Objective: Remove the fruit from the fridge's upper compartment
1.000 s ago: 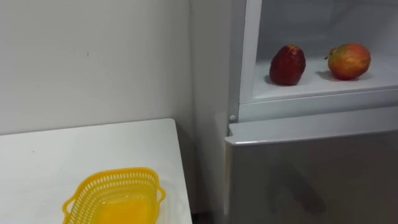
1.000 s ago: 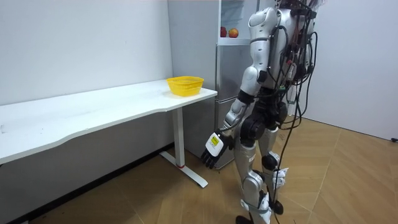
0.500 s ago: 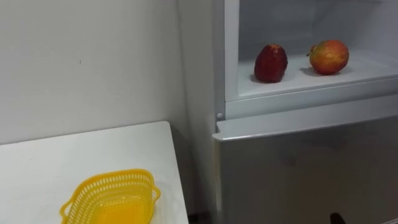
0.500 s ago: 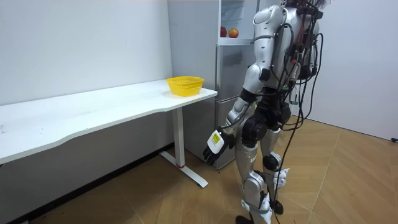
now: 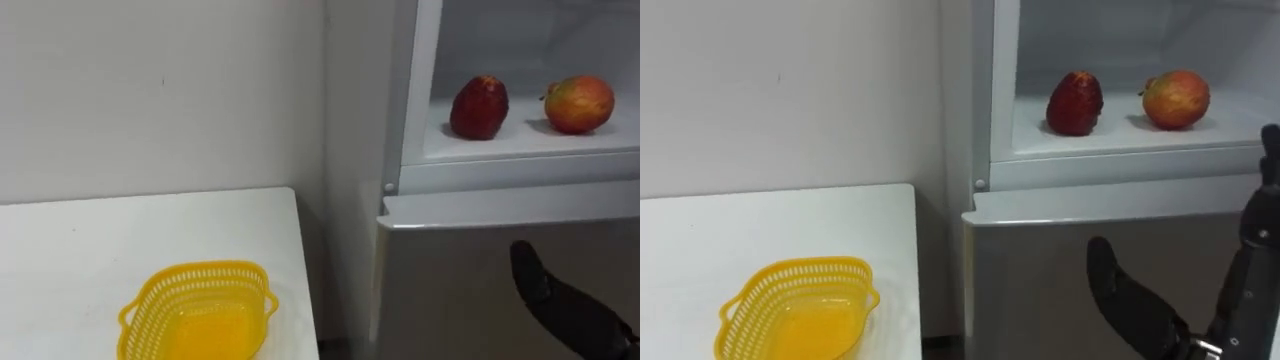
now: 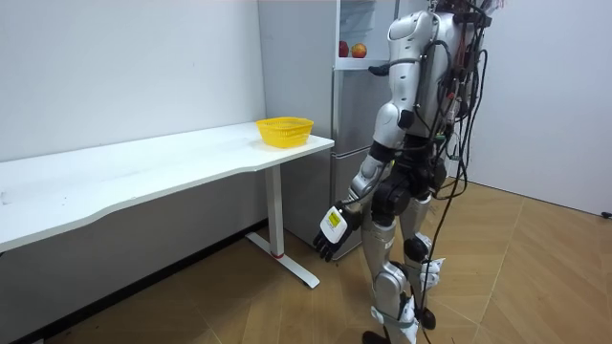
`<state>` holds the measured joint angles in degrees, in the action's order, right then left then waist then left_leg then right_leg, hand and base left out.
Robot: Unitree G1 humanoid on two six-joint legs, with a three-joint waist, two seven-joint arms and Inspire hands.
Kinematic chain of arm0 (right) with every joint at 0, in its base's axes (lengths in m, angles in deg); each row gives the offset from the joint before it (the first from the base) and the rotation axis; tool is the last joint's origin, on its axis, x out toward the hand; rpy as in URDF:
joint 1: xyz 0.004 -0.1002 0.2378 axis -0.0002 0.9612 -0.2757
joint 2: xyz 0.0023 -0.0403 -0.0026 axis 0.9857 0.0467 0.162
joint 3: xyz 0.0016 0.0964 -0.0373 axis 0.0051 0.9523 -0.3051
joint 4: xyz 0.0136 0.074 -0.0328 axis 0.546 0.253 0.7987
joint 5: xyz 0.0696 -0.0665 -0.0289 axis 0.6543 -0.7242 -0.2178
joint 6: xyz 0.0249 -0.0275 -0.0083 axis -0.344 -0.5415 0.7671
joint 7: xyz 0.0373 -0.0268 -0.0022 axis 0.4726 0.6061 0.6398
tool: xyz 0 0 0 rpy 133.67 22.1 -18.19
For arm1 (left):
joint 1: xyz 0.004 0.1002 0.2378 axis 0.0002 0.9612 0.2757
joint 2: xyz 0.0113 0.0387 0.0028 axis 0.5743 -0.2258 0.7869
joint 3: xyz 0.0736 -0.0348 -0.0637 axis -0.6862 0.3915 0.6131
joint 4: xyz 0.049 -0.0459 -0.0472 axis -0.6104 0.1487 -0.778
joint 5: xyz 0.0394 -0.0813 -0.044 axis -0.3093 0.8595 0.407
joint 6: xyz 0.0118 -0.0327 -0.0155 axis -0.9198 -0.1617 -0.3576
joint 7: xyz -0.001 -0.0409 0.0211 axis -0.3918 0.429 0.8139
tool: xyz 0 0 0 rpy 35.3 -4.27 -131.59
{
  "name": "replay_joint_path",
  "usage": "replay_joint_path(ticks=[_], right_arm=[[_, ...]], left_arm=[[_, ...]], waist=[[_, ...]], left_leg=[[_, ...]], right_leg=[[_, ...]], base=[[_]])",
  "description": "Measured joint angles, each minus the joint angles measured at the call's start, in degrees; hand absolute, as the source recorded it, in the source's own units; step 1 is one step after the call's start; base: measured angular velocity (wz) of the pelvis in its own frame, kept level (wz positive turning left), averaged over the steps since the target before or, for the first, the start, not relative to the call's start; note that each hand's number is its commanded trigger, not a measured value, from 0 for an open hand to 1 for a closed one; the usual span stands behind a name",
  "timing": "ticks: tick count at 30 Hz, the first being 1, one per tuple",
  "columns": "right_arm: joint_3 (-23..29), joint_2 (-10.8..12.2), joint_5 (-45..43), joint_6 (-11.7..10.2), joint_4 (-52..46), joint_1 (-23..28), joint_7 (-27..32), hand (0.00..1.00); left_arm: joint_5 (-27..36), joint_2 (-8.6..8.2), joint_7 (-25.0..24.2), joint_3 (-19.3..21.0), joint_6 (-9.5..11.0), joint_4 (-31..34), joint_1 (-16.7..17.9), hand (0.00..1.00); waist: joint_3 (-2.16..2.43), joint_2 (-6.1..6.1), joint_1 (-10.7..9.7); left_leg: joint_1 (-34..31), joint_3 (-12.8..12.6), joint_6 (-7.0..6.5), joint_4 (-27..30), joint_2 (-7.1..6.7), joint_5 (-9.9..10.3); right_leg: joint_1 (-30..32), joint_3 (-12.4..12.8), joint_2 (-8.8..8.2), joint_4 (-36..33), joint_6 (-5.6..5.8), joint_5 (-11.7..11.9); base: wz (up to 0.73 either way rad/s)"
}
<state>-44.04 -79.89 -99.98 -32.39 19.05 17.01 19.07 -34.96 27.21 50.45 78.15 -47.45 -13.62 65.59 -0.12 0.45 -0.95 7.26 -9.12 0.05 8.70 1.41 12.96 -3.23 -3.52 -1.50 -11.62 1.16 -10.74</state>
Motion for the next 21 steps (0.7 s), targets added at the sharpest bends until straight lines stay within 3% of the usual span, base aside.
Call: replay_joint_path(ticks=[5, 9, 12, 16, 21], right_arm=[[0.3, -0.1, 0.9, -0.8, 0.0, -2.4, -0.3, 0.0], [0.3, -4.1, 2.1, -0.7, 0.4, -7.5, -0.4, 0.0], [1.1, -6.6, 2.2, -0.5, 0.5, -10.6, -0.6, 0.0], [3.1, -7.7, 6.0, 0.7, 3.1, -15.3, -1.9, 0.0], [7.0, -8.5, 8.6, 2.0, 8.2, -21.1, -2.9, 0.0]], left_arm=[[-0.1, -0.07, -0.1, 0.0, -0.2, 0.0, -0.4, 0.0], [-0.1, 0.06, -0.6, -0.2, -0.2, 0.0, -1.1, 0.0], [-2.5, 0.85, -1.1, 0.1, -0.7, 0.2, -0.9, 0.0], [-3.5, 1.98, -2.0, 0.2, -2.0, 0.3, -1.2, 0.0], [-5.6, 2.02, -3.1, 2.3, -3.4, 0.3, -1.4, 0.0]], waist=[[-0.03, -0.19, -0.3], [-0.03, 0.08, -0.2], [0.03, 0.89, -0.1], [0.15, 2.4, 0.3], [0.09, 2.65, 1.3]], left_leg=[[0.1, 0.6, 0.0, -0.1, 0.0, 0.0], [-0.3, 1.5, 0.04, 0.1, 0.01, 0.0], [-0.7, 2.3, 0.09, 0.6, 0.01, -0.1], [-1.1, 4.1, 0.12, 0.8, -0.06, -0.2], [-0.5, 4.9, 0.12, 0.9, -0.1, -0.2]], right_leg=[[-0.6, -0.5, -0.03, 0.0, 0.01, 0.0], [-0.6, -1.6, -0.09, 0.0, -0.02, 0.0], [-0.7, -2.6, -0.19, 0.1, -0.02, 0.0], [-0.9, -4.9, -0.4, 0.1, -0.02, 0.0], [-2.3, -6.6, -0.55, 1.1, -0.1, 0.1]], base=[[0.05], [0.13], [0.14], [0.19], [0.1]])
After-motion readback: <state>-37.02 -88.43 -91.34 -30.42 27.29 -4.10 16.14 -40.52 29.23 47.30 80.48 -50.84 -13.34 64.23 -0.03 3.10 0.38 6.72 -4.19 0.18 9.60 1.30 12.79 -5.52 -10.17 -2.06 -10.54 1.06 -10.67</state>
